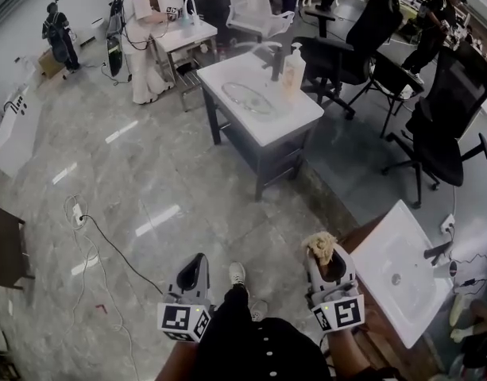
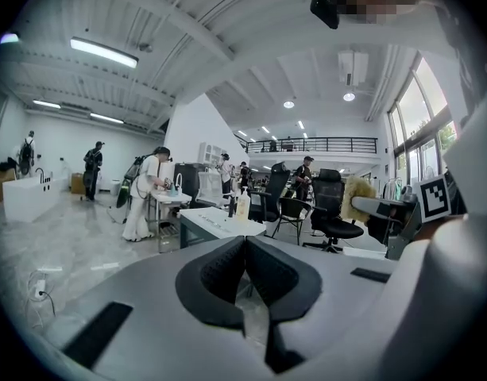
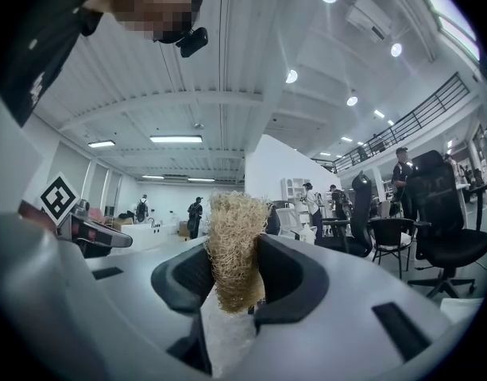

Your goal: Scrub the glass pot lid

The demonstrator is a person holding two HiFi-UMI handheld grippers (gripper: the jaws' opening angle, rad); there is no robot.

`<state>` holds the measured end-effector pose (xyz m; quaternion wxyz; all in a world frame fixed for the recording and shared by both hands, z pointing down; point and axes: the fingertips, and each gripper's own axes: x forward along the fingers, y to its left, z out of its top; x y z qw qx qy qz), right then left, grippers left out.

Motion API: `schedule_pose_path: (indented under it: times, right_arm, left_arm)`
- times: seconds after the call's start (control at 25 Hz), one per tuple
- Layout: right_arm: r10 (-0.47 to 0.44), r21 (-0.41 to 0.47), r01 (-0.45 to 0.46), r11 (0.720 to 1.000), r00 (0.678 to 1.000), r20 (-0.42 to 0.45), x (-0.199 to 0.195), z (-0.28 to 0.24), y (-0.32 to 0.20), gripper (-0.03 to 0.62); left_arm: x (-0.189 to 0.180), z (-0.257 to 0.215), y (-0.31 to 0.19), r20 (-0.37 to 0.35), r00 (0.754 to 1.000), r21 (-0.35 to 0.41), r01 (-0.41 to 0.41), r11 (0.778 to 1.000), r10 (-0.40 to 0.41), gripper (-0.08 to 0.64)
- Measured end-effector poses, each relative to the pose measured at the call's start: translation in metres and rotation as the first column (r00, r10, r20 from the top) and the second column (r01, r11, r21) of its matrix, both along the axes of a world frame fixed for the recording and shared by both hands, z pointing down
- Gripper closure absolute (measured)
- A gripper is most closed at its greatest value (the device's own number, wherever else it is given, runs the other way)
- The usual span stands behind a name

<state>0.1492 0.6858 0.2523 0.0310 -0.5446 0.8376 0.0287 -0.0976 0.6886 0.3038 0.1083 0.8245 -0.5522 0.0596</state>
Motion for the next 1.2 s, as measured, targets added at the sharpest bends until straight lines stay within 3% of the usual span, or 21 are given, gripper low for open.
schedule_pose_path:
  times: [0.48,1.2]
  right_arm:
    - [-0.001,0.027,0.001,1.0,1.0,-0.014,-0.007,-0.015,-0.064,0.442]
    - [0.051,0.051,-0.05,0.997,0.998,-0.022,-0.037,-0.028,-0.176,0.442]
  left_arm:
    - [0.001,-0.016,-0.08,-0.02,0.999,0.047,-0.038,0.998,0.039,0.534]
    - [-0.033,-0.023,-0.195,-0.051,0.996,0.069,-0.067,0.995,0.071,0.534]
